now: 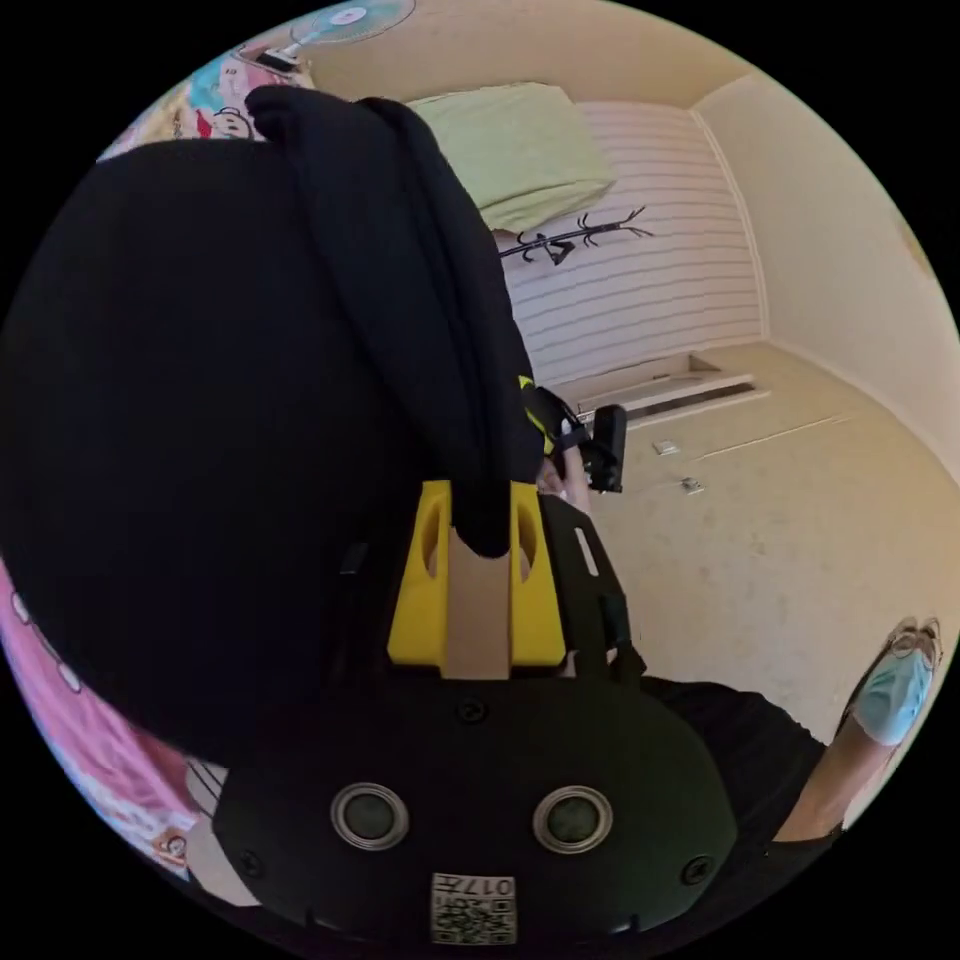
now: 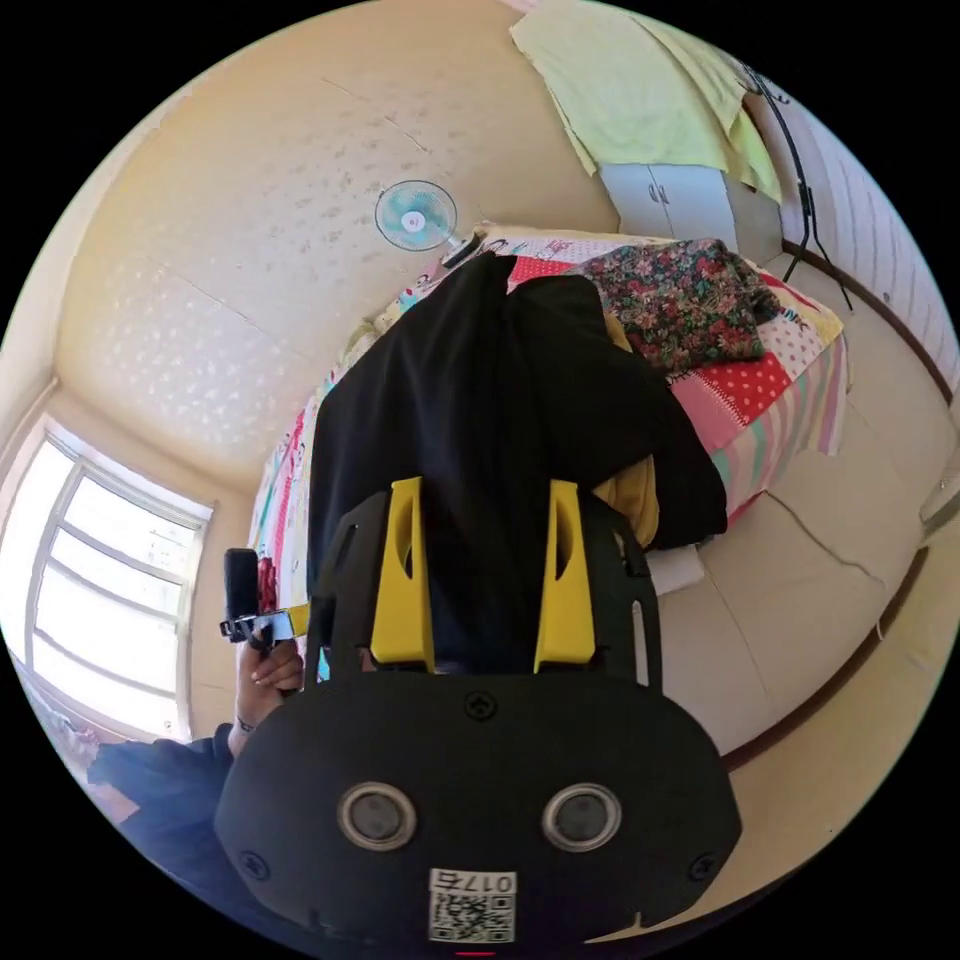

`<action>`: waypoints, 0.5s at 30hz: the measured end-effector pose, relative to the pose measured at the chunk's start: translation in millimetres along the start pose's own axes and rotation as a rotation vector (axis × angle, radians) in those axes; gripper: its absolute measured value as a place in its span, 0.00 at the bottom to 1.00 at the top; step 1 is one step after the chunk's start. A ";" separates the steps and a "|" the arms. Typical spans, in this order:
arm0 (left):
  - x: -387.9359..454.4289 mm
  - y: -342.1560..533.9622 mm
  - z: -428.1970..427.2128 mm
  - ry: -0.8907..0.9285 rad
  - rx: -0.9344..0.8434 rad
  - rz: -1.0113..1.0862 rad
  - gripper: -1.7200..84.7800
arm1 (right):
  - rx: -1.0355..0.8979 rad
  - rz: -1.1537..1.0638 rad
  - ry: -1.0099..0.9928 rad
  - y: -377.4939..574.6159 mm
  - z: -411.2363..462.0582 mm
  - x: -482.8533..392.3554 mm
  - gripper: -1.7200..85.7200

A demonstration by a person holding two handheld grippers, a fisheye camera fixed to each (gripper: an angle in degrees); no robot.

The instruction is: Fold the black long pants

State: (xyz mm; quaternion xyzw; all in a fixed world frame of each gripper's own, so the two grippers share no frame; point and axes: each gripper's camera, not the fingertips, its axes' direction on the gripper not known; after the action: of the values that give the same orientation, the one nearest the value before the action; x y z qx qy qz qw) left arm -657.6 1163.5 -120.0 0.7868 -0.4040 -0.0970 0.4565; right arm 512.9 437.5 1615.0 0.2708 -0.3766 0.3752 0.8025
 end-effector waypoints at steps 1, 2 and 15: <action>7.6 10.6 -13.6 -0.042 -0.024 0.038 0.10 | 0.001 -0.016 0.063 -1.8 -4.4 -16.6 0.24; 12.0 26.6 -29.9 -0.112 -0.048 0.065 0.09 | 0.005 -0.058 0.099 0.1 -12.3 -34.8 0.25; -86.3 257.7 -243.4 -0.752 -0.123 -0.633 0.01 | -0.075 -0.539 -0.028 119.1 67.4 -275.1 0.17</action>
State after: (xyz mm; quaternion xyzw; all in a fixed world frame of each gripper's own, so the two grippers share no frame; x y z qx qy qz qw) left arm -728.1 1315.5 204.0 0.7530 -0.2753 -0.5318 0.2725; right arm 270.2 347.6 1449.3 0.3366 -0.3157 0.1299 0.8776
